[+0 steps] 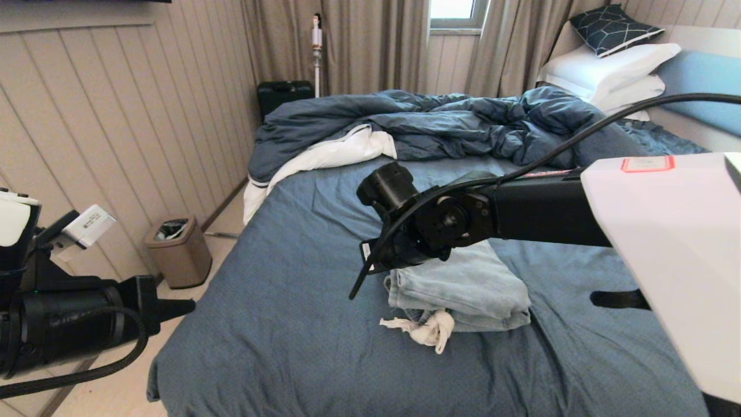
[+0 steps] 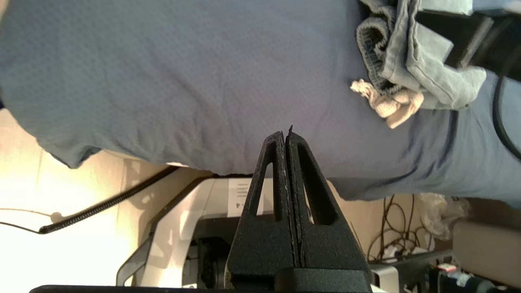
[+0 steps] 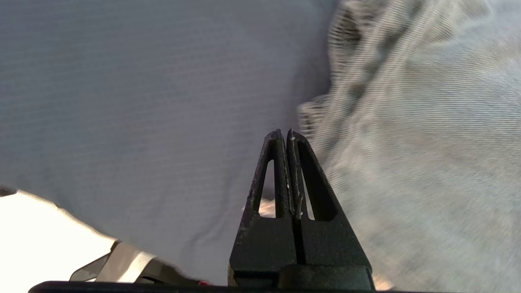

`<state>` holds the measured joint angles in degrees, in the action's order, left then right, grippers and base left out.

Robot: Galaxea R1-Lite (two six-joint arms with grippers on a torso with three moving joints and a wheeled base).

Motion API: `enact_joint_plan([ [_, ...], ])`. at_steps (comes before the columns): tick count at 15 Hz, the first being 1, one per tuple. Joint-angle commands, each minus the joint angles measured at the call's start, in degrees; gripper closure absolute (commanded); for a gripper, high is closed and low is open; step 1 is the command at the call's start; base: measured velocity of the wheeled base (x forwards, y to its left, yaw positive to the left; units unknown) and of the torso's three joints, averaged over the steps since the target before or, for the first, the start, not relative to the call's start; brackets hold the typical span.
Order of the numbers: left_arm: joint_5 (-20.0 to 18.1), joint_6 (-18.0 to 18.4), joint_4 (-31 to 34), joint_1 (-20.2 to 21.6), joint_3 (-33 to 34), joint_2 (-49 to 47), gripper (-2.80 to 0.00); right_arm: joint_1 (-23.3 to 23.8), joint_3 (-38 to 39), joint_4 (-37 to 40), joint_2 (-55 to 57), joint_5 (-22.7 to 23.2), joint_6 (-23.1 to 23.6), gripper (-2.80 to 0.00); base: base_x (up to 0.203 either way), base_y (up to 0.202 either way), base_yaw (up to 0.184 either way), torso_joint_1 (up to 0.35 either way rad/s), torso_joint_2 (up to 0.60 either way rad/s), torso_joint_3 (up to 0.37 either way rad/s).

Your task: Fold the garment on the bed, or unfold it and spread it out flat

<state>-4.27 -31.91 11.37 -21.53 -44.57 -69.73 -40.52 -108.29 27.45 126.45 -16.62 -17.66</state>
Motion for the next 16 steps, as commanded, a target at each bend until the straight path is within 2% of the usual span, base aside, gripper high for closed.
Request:
enact_joint_plan([
  [1, 0.27, 0.11, 0.18, 0.00, -0.22, 1.49, 0.00, -0.78, 0.56, 0.18, -2.87, -1.28, -0.01, 0.00, 0.000, 0.000, 0.000, 0.000, 0.00, 0.000],
  [4, 2.33, 4.32, 1.65, 0.09, -0.60, 8.60, 0.00, -0.39, 5.57, 0.17, -14.82, -2.41, 0.43, 0.00, 0.000, 0.000, 0.000, 0.000, 0.00, 0.000],
  [6, 7.59, 7.98, 4.94, 0.15, -1.29, 13.78, 0.00, 0.16, 9.17, 0.23, -24.70, -2.70, 1.45, 0.00, 0.000, 0.000, 0.000, 0.000, 0.00, 0.000],
  [8, 17.88, 10.17, 13.16, 0.32, -3.97, 19.44, 0.00, 1.36, 13.95, 0.80, -36.44, -4.39, 3.15, 0.00, 0.000, 0.000, 0.000, 0.000, 0.00, 0.000],
  [10, 23.59, 10.60, 20.79, 0.42, -6.60, 27.78, 0.00, 2.31, 19.58, 2.22, -49.55, -9.42, 4.42, 0.00, 0.000, 0.000, 0.000, 0.000, 0.00, 0.000],
  [11, 26.00, 10.58, 26.85, 1.37, -8.18, 31.95, 0.00, 3.48, 22.77, 3.41, -56.67, -11.78, 4.92, 0.00, 0.000, 0.000, 0.000, 0.000, 0.00, 0.000],
  [12, 27.89, 10.32, 33.33, 4.02, -9.73, 34.51, 0.00, 5.46, 26.31, 4.78, -63.04, -13.79, 5.33, 0.00, 0.000, 0.000, 0.000, 0.000, 0.00, 0.000],
  [14, 27.75, 9.65, 39.04, 12.13, -10.86, 39.30, 0.00, 12.29, 34.94, 6.87, -74.87, -16.44, 5.86, 0.00, 0.000, 0.000, 0.000, 0.000, 0.00, 0.000],
  [16, 25.72, 9.47, 40.59, 14.00, -8.61, 46.47, 0.00, 20.09, 45.03, 8.00, -85.81, -17.89, 6.20, 0.00, 0.000, 0.000, 0.000, 0.000, 0.00, 0.000],
])
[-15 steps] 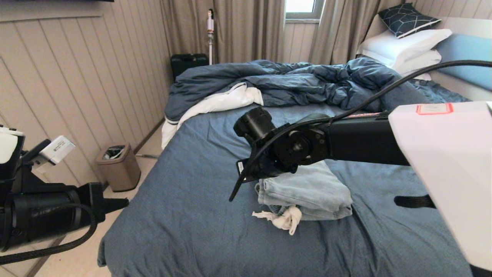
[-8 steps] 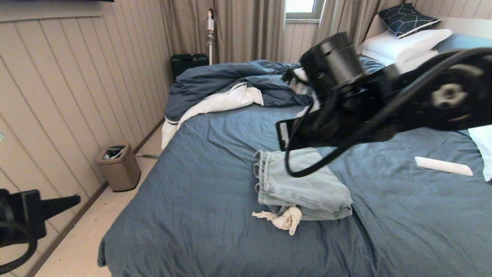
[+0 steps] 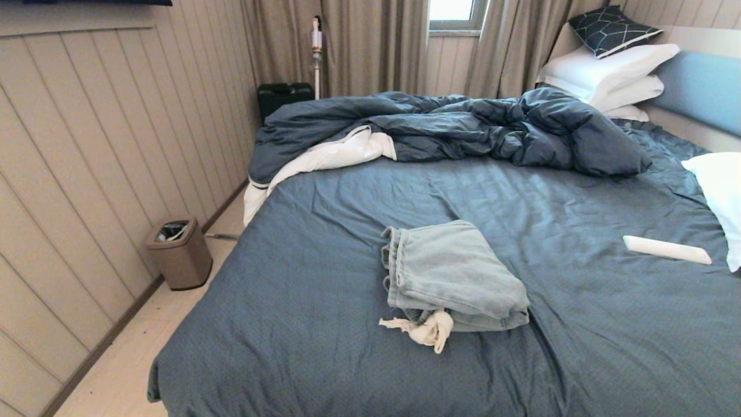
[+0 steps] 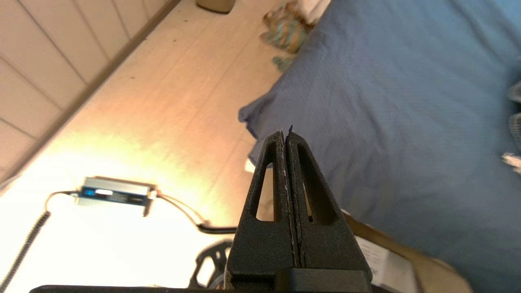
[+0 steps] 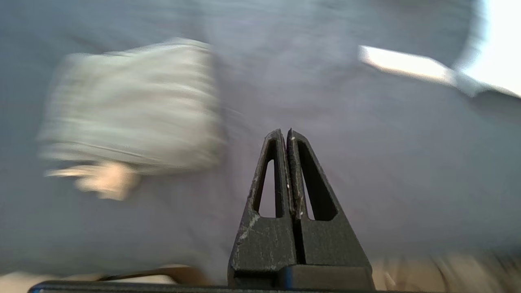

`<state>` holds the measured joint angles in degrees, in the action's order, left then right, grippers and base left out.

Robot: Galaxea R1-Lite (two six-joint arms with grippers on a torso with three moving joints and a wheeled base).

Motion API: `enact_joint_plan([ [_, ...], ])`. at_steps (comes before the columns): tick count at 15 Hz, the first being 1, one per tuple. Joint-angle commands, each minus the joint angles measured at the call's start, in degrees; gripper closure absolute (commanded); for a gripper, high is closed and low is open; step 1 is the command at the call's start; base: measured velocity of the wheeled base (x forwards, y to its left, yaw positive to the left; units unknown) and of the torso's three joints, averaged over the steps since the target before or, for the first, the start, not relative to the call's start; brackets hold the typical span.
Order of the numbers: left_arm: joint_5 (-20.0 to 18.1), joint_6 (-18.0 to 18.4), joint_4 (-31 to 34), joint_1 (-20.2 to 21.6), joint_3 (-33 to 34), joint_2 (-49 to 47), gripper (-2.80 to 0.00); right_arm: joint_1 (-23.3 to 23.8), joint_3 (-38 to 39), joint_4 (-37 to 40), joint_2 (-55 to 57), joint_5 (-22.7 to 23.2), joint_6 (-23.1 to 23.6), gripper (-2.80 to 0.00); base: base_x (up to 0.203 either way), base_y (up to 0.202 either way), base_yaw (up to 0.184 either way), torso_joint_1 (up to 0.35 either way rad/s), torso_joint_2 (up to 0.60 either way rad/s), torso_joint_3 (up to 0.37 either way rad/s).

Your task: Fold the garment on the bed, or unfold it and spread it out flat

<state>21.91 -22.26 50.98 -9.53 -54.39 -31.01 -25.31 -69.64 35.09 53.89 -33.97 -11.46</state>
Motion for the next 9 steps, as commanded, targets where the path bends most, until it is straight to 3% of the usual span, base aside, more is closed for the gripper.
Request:
enact_joint_plan([
  [1, -1.19, 0.16, 1.39, 2.85, 2.99, 9.84, 0.00, 8.72, 11.39, 0.74, -17.51, -0.91, 0.12, 0.00, 0.000, 0.000, 0.000, 0.000, 0.00, 0.000],
  [3, -2.34, 2.08, 1.58, 5.90, 5.84, 12.56, 0.00, 13.92, 19.00, 1.03, -23.88, -0.96, 0.30, 0.00, 0.000, 0.000, 0.000, 0.000, 0.00, 0.000],
  [5, -4.11, 6.92, -0.24, 9.95, 11.81, 17.12, 0.00, 14.64, 29.44, -1.10, -30.68, 1.37, 0.30, 0.00, 0.000, 0.000, 0.000, 0.000, 0.00, 0.000],
  [6, -4.89, 8.63, -2.97, 10.46, 15.55, 18.44, 0.00, 14.77, 34.73, -2.61, -34.28, 2.93, 0.47, 0.00, 0.000, 0.000, 0.000, 0.000, 0.00, 0.000],
  [9, -9.15, 14.83, -19.52, 10.25, 29.93, 20.57, 0.00, 15.01, 49.02, -14.18, -37.96, 7.38, 1.58, 0.00, 0.000, 0.000, 0.000, 0.000, 0.00, 0.000],
])
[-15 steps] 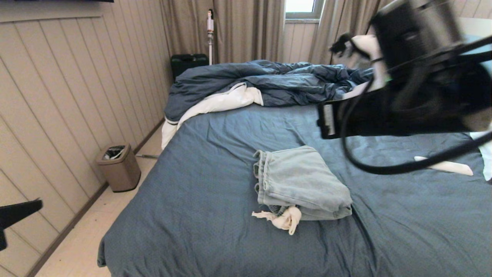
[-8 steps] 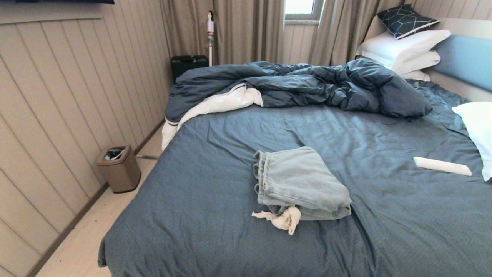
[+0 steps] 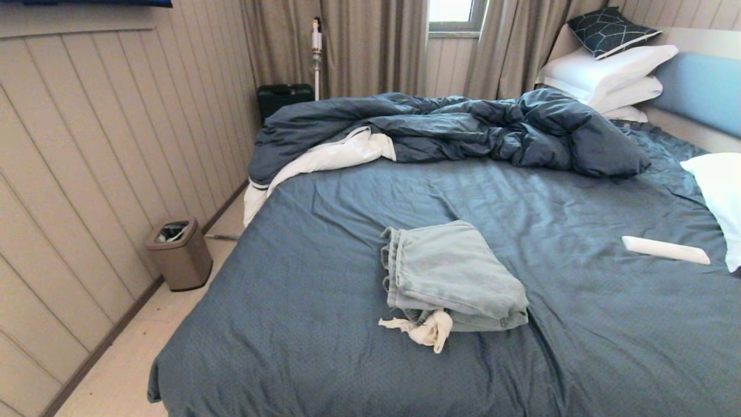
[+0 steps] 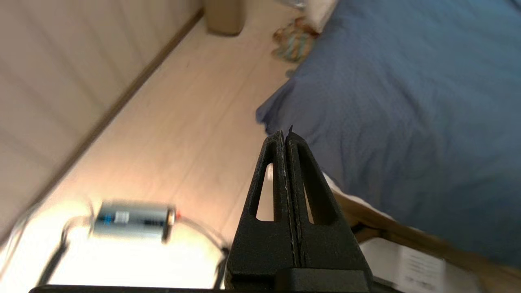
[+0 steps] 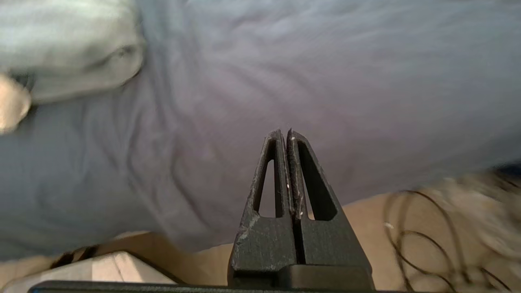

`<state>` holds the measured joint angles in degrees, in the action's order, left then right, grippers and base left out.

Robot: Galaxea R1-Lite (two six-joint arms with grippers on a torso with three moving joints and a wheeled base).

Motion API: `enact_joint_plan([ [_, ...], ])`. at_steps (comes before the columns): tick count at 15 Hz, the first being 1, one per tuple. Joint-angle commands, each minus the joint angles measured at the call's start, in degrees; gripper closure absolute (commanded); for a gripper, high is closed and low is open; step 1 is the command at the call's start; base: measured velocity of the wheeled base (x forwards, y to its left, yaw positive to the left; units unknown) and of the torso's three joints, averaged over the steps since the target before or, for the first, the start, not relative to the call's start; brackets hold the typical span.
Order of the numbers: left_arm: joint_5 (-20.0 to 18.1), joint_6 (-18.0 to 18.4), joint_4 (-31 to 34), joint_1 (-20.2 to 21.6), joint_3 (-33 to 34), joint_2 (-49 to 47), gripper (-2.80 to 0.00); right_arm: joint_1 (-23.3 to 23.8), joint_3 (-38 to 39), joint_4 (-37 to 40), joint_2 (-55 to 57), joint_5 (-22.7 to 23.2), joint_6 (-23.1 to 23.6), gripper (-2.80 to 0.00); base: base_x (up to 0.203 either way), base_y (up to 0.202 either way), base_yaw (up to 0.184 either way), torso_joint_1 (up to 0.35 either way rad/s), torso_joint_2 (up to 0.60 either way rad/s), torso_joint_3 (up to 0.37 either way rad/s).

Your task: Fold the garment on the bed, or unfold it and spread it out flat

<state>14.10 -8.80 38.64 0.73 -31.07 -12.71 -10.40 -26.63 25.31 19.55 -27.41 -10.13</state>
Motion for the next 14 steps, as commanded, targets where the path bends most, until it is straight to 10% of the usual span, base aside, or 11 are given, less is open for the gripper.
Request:
enact_joint_plan([
  [1, -5.70, 3.46, -12.93, -0.29, 10.89, 2.70, 0.00, 0.30, 10.27, -9.33, -3.38, 2.43, 1.41, 0.00, 0.000, 0.000, 0.000, 0.000, 0.00, 0.000],
  [6, -20.40, 10.93, -18.19, -0.79, 21.54, 12.69, 0.00, 2.50, 25.89, -35.32, -3.87, 5.27, 5.75, 0.00, 0.000, 0.000, 0.000, 0.000, 0.00, 0.000],
  [14, -14.95, 14.28, -37.64, -0.82, 30.92, 12.62, 0.00, 2.49, 26.63, -39.11, -4.00, 17.48, 10.92, 0.00, 0.000, 0.000, 0.000, 0.000, 0.00, 0.000],
])
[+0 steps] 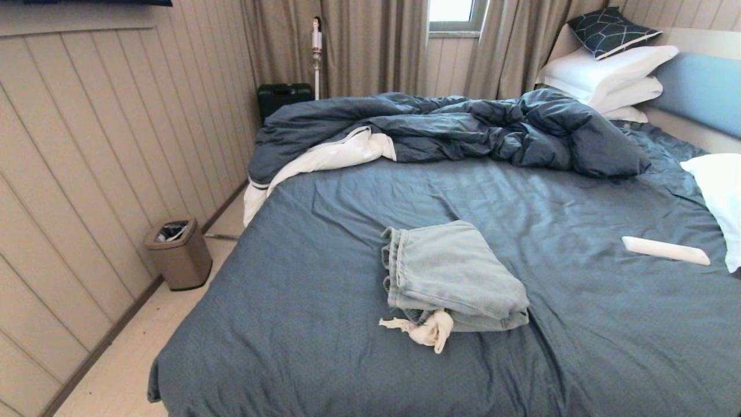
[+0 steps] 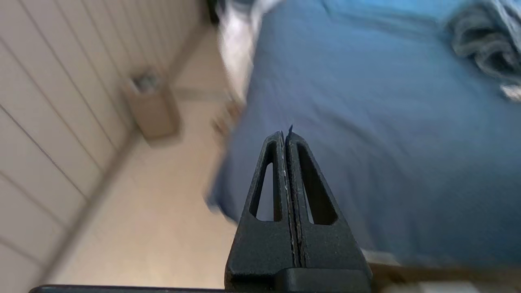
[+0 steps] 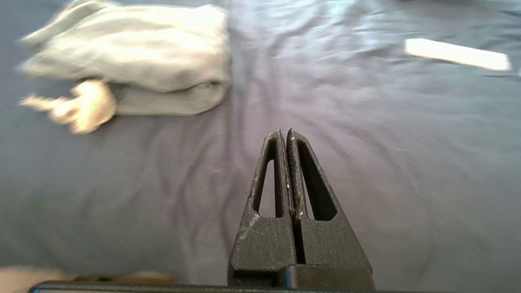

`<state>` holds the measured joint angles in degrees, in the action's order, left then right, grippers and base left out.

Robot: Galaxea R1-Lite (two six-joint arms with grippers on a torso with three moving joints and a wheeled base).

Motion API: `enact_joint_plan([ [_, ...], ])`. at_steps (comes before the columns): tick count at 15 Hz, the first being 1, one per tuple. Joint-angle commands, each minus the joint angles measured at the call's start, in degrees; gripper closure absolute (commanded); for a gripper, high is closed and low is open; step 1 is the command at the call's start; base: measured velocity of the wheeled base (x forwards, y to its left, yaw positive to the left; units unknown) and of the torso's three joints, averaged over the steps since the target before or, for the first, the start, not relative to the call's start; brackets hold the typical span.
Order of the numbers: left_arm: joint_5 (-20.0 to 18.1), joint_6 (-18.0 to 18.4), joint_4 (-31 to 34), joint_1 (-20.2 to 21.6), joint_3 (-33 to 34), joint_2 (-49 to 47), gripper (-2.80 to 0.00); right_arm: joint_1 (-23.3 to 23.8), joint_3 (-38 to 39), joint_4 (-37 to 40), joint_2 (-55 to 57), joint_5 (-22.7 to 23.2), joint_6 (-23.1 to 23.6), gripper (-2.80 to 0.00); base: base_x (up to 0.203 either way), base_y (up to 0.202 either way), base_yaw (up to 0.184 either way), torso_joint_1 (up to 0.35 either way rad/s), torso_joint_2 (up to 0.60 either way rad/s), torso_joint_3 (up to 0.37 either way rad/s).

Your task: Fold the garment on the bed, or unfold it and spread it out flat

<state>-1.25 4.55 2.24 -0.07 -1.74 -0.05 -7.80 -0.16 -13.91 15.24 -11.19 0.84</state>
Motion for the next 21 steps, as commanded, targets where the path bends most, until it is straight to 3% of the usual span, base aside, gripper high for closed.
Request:
enact_joint_plan([
  [1, 0.46, 0.99, -1.19, -0.01, 1.56, -0.04, 0.00, -0.11, 0.16, 0.11, 0.32, 1.25, -0.05, 0.00, 0.000, 0.000, 0.000, 0.000, 0.00, 0.000],
  [3, 1.09, -4.12, -1.66, -0.01, 1.62, -0.04, 0.00, -0.11, 0.16, 3.02, 0.32, 1.82, -6.44, 0.00, 0.000, 0.000, 0.000, 0.000, 0.00, 0.000],
  [7, 1.16, -4.73, -1.80, -0.01, 1.56, -0.04, 0.00, -0.11, 0.16, 3.62, 0.32, -6.71, -9.59, 0.00, 0.000, 0.000, 0.000, 0.000, 0.00, 0.000],
  [9, 1.16, -4.73, -1.80, 0.02, 1.56, -0.10, 0.00, -0.11, 0.16, 3.19, 0.32, -10.78, -8.88, 0.00, 0.000, 0.000, 0.000, 0.000, 0.00, 0.000],
  [11, 1.16, -4.64, -1.71, 0.07, 1.56, -0.13, 0.00, -0.11, 0.16, 3.39, 0.32, -6.42, -7.67, 0.00, 0.000, 0.000, 0.000, 0.000, 0.00, 0.000],
  [13, 1.16, -4.64, -1.71, 0.07, 1.56, -0.13, 0.00, -0.11, 0.16, 3.20, 0.32, 2.04, -5.86, 0.00, 0.000, 0.000, 0.000, 0.000, 0.00, 0.000],
  [15, 1.16, -4.55, -1.71, -0.01, 1.56, -0.13, 0.00, -0.14, 0.16, 3.26, 0.32, 2.24, -4.52, 0.00, 0.000, 0.000, 0.000, 0.000, 0.00, 0.000],
  [17, 1.07, -4.37, -1.71, 0.07, 1.56, -0.13, 0.00, -0.11, 0.16, 5.16, 0.32, 7.53, 2.88, 0.00, 0.000, 0.000, 0.000, 0.000, 0.00, 0.000],
  [21, 1.07, -4.39, -1.71, -0.01, 1.56, -0.04, 0.00, -0.19, 0.16, 7.83, 0.30, 8.98, 3.74, 0.00, 0.000, 0.000, 0.000, 0.000, 0.00, 0.000],
])
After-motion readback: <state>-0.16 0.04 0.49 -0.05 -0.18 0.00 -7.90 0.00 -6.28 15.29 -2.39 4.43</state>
